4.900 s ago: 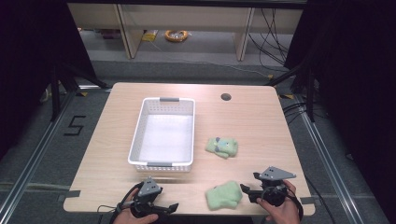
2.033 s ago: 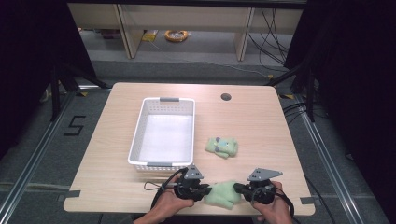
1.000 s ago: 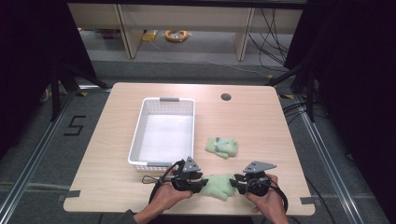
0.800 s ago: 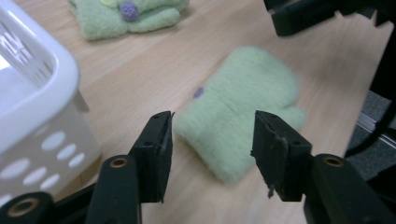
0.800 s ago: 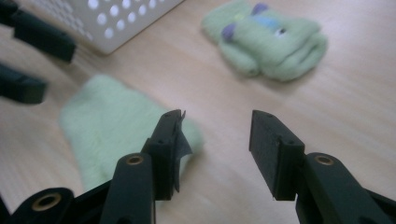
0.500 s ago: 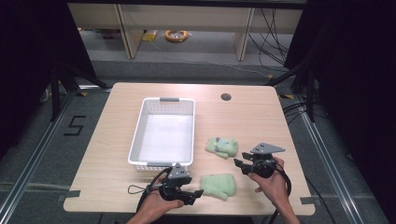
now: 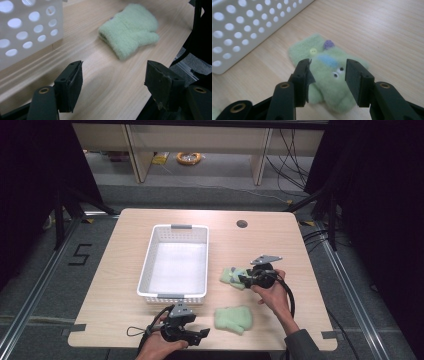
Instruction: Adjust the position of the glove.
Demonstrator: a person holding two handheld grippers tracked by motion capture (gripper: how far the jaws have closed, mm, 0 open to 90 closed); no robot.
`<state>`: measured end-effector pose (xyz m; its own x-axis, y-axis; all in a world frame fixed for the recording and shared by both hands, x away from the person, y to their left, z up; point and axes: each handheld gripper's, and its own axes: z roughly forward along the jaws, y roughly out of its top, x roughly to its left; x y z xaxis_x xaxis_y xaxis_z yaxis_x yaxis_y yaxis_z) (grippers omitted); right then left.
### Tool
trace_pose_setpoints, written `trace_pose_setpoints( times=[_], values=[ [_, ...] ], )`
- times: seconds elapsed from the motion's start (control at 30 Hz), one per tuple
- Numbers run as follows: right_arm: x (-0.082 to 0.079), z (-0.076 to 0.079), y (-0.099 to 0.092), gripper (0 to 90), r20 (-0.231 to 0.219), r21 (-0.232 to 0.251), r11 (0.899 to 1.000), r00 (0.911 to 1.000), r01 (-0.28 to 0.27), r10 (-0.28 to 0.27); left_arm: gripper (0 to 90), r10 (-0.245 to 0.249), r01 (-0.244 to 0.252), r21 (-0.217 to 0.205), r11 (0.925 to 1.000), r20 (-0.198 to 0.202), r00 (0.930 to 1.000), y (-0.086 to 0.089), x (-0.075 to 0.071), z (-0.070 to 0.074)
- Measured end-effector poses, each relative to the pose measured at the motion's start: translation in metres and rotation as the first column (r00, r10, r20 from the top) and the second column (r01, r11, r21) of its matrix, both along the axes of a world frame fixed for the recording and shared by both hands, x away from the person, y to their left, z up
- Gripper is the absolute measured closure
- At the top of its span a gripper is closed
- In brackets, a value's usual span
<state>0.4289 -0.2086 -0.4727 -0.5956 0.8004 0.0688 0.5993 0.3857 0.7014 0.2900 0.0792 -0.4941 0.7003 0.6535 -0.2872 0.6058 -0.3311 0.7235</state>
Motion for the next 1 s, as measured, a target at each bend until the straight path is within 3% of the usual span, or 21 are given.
trace_pose_setpoints(
  times=[0.1,0.13,0.17,0.33,0.47,0.5,0.6,0.67,0.73,0.83,0.9,1.0],
  values=[
    [0.011,-0.005,0.006,56.6,0.000,-0.021,1.000,1.0000,-0.002,0.002,29.4,-0.012,0.011,0.026,0.9996,0.019,0.9997,0.001,-0.001,-0.001],
    [0.013,-0.006,0.006,56.8,0.009,-0.029,1.000,0.9999,-0.007,0.008,29.4,-0.006,0.005,0.017,0.9998,0.016,0.9999,0.000,-0.002,-0.003],
    [0.015,-0.007,0.008,57.1,-0.007,-0.026,1.000,1.0000,0.004,-0.004,29.4,-0.026,0.025,0.039,0.9989,0.008,0.9996,0.002,-0.002,-0.003],
    [0.020,-0.014,0.013,58.1,-0.010,-0.028,0.999,0.9996,0.025,-0.025,29.2,-0.021,0.021,0.027,0.9994,0.009,0.9997,0.000,-0.004,-0.004],
    [0.023,-0.015,0.013,59.5,-0.043,-0.037,0.999,0.9987,0.027,-0.028,28.6,-0.035,0.035,0.043,0.9985,0.010,0.9993,0.002,-0.004,-0.004],
    [0.022,-0.016,0.014,59.9,-0.058,-0.029,0.999,0.9976,0.035,-0.037,28.4,-0.024,0.024,0.031,0.9992,0.004,0.9997,0.001,-0.004,-0.005],
    [0.026,-0.020,0.013,61.4,-0.016,-0.027,0.999,0.9997,0.020,-0.021,28.2,-0.046,0.046,0.055,0.9974,0.010,0.9989,0.003,-0.003,-0.006],
    [0.023,-0.020,0.013,62.0,-0.045,-0.047,0.999,0.9986,0.025,-0.027,28.1,-0.024,0.024,0.037,0.9990,0.007,0.9997,0.002,-0.003,-0.007],
    [0.023,-0.021,0.015,62.0,-0.036,-0.032,0.999,0.9986,0.037,-0.038,28.0,-0.018,0.017,0.049,0.9987,0.003,0.9998,0.003,-0.003,-0.007],
    [0.022,-0.022,0.016,62.5,-0.018,-0.061,0.998,0.9993,0.031,-0.032,28.0,-0.017,0.016,0.022,0.9996,0.012,0.9998,0.001,-0.003,-0.006],
    [0.022,-0.021,0.015,63.2,-0.022,-0.073,0.997,0.9996,0.017,-0.019,28.0,-0.036,0.036,0.048,0.9982,0.014,0.9992,0.003,-0.003,-0.005],
    [0.022,-0.024,0.014,64.3,-0.008,-0.062,0.998,0.9997,0.022,-0.023,28.0,-0.023,0.022,0.031,0.9993,0.009,0.9997,0.002,-0.003,-0.007]
  ],
)
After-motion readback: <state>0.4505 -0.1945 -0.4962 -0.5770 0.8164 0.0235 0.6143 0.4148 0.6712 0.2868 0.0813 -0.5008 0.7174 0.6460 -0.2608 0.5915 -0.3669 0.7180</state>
